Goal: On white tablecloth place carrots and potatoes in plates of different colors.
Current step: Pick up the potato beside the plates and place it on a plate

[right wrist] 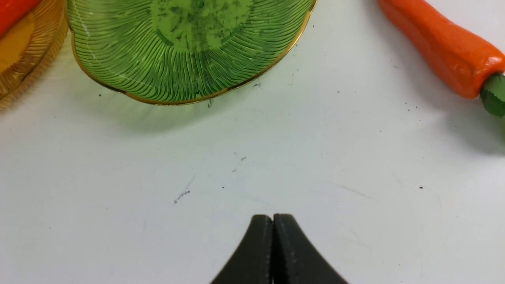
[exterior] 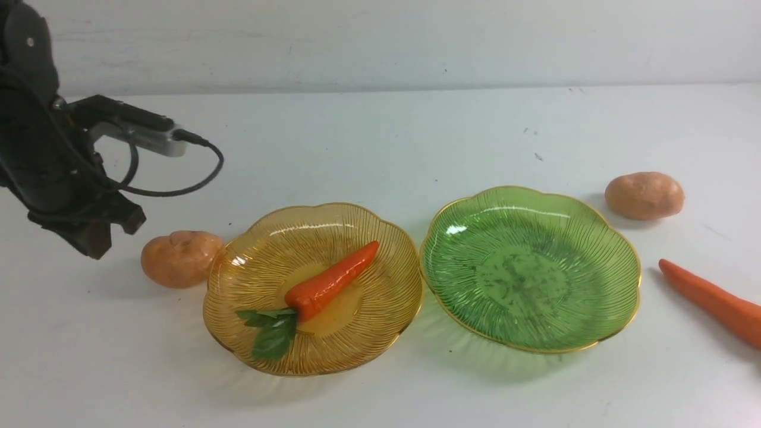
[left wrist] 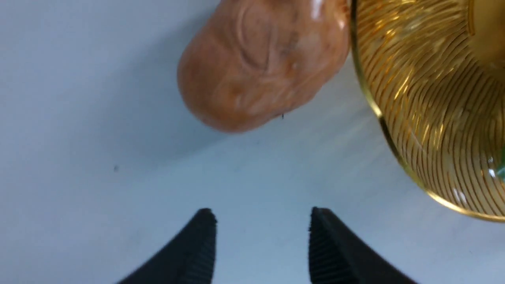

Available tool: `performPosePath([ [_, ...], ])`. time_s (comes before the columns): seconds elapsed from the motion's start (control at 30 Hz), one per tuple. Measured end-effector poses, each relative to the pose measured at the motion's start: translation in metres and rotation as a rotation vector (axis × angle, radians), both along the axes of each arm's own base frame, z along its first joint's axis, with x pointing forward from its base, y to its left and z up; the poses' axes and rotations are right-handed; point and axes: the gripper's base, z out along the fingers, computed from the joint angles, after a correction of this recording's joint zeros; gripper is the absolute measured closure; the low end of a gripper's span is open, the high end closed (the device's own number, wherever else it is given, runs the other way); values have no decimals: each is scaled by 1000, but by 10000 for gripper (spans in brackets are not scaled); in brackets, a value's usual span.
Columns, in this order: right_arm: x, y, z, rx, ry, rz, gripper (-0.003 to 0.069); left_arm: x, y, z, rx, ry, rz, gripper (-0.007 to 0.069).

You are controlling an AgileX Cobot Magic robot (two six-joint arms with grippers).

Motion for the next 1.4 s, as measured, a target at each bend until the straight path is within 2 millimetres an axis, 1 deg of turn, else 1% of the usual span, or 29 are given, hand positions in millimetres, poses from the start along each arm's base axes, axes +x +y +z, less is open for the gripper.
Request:
performPosePath([
  [0.1, 0, 0, 0, 0, 0, 0, 673, 10, -6, -10, 18, -43, -134, 187],
  [0.23, 0, 0, 0, 0, -1, 0, 673, 21, -13, -22, 49, -93, -263, 37],
  [0.33, 0, 0, 0, 0, -6, -1, 673, 28, -16, -28, 62, -133, -306, -31],
  [0.47, 1, 0, 1, 0, -19, -4, 673, 34, -18, -35, 52, -152, -313, -57],
  [0.57, 2, 0, 2, 3, -29, -7, 673, 36, -19, -43, 38, -143, -308, -59],
  [0.73, 3, 0, 3, 16, -47, -11, 673, 40, -20, -62, 30, -95, -310, -59],
  [0.97, 4, 2, 4, 36, -58, -14, 673, 45, -17, -83, 53, -55, -324, -57],
  [1.03, 4, 2, 4, 38, -58, -14, 673, 46, -17, -86, 58, -49, -324, -42],
  [1.1, 4, 2, 4, 39, -60, -15, 673, 46, -16, -88, 65, -43, -323, 8],
  [1.13, 4, 2, 4, 39, -61, -15, 673, 46, -15, -88, 70, -41, -317, 57],
  [1.2, 4, 2, 4, 39, -61, -15, 671, 45, -15, -88, 81, -37, -314, 99],
  [1.23, 4, 2, 4, 40, -61, -15, 671, 45, -13, -87, 108, -25, -310, 162],
  [1.27, 4, 2, 4, 40, -61, -15, 671, 45, -11, -86, 118, -14, -310, 172],
  [1.3, 4, 2, 4, 40, -61, -15, 671, 45, -8, -80, 147, 4, -305, 215],
  [1.33, 4, 2, 4, 40, -61, -15, 671, 46, -8, -79, 151, 6, -304, 215],
  [1.37, 4, 2, 4, 40, -61, -15, 671, 47, -6, -70, 170, 4, -296, 216],
  [1.4, 4, 2, 4, 40, -61, -15, 671, 50, -5, -49, 179, -20, -264, 217],
])
